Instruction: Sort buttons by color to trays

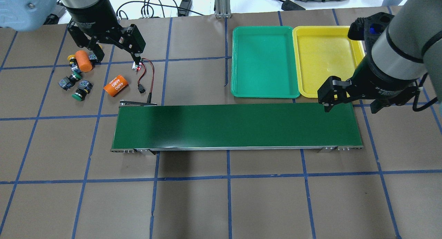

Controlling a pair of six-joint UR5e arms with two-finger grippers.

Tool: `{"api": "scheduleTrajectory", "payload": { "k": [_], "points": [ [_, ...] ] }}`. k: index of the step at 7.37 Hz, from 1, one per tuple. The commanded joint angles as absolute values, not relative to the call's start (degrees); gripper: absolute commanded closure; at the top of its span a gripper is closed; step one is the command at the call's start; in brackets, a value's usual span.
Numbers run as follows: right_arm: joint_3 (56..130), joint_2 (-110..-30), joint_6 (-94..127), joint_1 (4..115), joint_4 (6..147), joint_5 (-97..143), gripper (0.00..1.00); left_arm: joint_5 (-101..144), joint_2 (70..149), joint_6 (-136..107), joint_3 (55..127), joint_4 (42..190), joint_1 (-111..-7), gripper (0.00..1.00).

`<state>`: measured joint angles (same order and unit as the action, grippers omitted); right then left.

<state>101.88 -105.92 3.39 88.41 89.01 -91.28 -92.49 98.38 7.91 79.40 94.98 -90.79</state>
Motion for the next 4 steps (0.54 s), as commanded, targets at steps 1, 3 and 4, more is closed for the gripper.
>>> {"api": "scheduleTrajectory", "payload": {
  "k": [1, 3, 4],
  "points": [
    [98.6, -103.6, 3.3, 88.7, 88.7, -91.0, 0.00, -92.5, 98.6, 7.9, 79.2, 94.9, -90.8, 0.00],
    [98.1, -103.2, 3.8, 88.6, 88.9, -89.4, 0.00, -92.5, 98.9, 7.9, 78.9, 95.0, -90.8, 0.00],
    [98.2, -103.2, 3.8, 88.6, 88.8, -88.8, 0.00, -92.5, 99.4, 7.9, 78.9, 95.0, -90.7, 0.00]
  ]
}}
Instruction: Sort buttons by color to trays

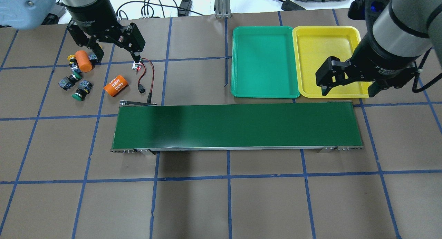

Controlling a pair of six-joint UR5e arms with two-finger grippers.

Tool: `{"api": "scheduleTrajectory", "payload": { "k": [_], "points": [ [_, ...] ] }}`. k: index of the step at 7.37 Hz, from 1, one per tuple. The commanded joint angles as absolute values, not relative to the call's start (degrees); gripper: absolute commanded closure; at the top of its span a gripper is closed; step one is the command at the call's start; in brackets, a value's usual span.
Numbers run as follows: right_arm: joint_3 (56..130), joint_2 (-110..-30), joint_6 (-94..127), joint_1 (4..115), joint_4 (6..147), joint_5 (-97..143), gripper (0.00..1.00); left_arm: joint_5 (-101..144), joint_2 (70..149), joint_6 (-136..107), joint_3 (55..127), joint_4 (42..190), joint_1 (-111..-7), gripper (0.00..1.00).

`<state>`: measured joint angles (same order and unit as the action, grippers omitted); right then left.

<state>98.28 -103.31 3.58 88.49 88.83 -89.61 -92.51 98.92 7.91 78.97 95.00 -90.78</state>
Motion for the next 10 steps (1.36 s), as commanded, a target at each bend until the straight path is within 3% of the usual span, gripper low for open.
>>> {"api": "scheduleTrajectory", "payload": {
  "k": [1, 5, 10],
  "points": [
    [98.3, -103.4, 3.8, 88.7, 88.5, -88.7, 0.00, -91.9, 100.2, 8.6, 78.7, 94.6, -89.7, 0.00],
    [99.0, -103.6, 3.8, 88.8, 88.1, -89.0, 0.00, -91.7, 116.5, 29.9, 72.0, 84.0, -78.5, 0.00],
    [99.5, -104.0, 3.3, 88.8, 88.0, -89.8, 0.00, -89.8, 129.1, 56.5, 73.4, 74.8, -75.1, 0.00]
  ]
}}
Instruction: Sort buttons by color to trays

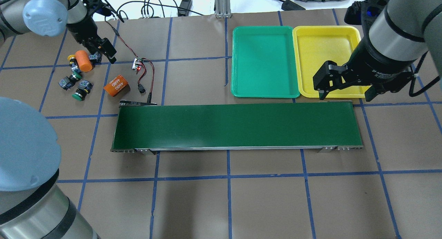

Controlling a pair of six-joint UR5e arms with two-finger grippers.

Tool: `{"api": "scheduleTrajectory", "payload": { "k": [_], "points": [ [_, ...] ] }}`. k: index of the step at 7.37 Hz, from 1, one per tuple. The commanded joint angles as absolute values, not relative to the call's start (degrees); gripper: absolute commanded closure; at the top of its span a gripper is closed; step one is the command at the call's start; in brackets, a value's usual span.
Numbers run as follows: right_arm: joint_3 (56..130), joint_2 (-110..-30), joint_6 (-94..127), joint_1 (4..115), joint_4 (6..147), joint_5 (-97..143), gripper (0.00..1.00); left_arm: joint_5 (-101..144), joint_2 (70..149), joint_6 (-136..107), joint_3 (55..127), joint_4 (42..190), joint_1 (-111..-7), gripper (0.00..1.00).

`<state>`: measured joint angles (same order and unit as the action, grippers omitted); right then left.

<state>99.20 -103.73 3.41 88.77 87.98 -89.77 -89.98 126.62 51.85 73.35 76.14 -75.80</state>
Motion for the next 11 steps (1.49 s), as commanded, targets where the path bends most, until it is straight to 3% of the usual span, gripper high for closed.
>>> {"api": "scheduleTrajectory", "payload": {
  "k": [1, 3, 4, 5, 6, 7, 9, 11],
  "points": [
    [100.0, -104.0, 3.2, 88.8, 88.1, -89.9, 0.00, -89.8, 129.9, 56.8, 73.4, 74.5, -74.6, 0.00],
    [100.8, -104.6, 3.2, 88.7, 88.0, -91.6, 0.00, -89.8, 131.1, 55.7, 76.0, 74.6, -74.5, 0.00],
    [100.8, -104.7, 3.2, 88.7, 88.0, -91.5, 0.00, -89.7, 130.9, 55.8, 78.4, 74.5, -74.5, 0.09],
    [100.8, -104.7, 3.2, 88.7, 88.0, -91.6, 0.00, -89.8, 130.6, 55.8, 79.7, 71.9, -74.5, 0.26],
    [100.8, -104.6, 3.2, 88.7, 88.1, -91.6, 0.00, -90.4, 129.9, 55.9, 79.0, 71.5, -74.5, 0.91],
    [100.8, -104.5, 3.2, 88.7, 88.1, -91.6, 0.00, -90.5, 129.0, 55.9, 78.5, 71.6, -74.6, 1.00],
    [100.8, -104.6, 3.2, 88.7, 88.1, -91.7, 0.00, -90.3, 125.2, 56.4, 79.7, 73.7, -75.7, 1.00],
    [100.8, -104.6, 3.2, 88.7, 88.0, -91.8, 0.00, -91.1, 116.8, 58.8, 80.7, 84.9, -79.9, 1.00]
  ]
}}
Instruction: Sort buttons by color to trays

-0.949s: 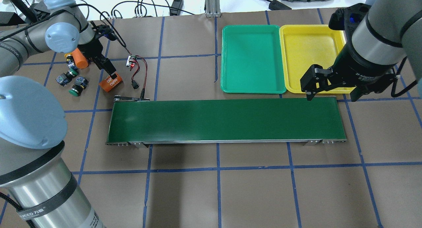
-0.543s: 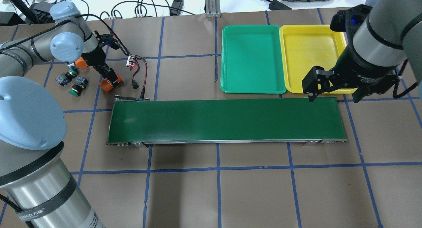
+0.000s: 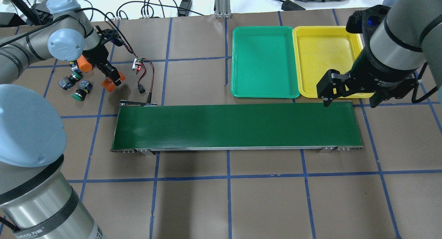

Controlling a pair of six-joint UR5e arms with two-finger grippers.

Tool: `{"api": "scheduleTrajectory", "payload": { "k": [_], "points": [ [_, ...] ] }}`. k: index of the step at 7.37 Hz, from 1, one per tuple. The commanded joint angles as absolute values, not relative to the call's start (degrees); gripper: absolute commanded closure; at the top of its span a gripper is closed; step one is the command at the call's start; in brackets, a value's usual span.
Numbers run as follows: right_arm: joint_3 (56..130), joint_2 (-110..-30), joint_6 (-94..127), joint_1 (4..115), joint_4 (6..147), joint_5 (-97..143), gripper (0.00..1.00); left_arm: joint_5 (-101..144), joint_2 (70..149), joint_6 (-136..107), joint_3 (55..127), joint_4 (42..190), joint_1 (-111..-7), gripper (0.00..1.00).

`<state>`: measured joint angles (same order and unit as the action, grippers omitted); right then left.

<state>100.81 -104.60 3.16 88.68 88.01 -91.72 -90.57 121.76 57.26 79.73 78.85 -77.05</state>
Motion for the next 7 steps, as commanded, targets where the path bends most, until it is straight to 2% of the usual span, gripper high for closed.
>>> {"api": "scheduleTrajectory", "payload": {
  "k": [1, 3, 7],
  "points": [
    [100.9, -104.6, 3.2, 88.7, 88.1, -91.8, 0.00, -94.6, 113.4, 60.8, 82.8, 85.6, -83.5, 1.00],
    [100.8, -104.6, 3.2, 88.7, 88.0, -91.8, 0.00, -94.4, 108.5, 68.7, 90.8, 84.4, -85.2, 1.00],
    [101.0, -104.6, 3.1, 88.6, 88.1, -91.8, 0.00, -94.7, 102.5, 78.9, 100.9, 77.0, -85.8, 1.00]
  ]
}}
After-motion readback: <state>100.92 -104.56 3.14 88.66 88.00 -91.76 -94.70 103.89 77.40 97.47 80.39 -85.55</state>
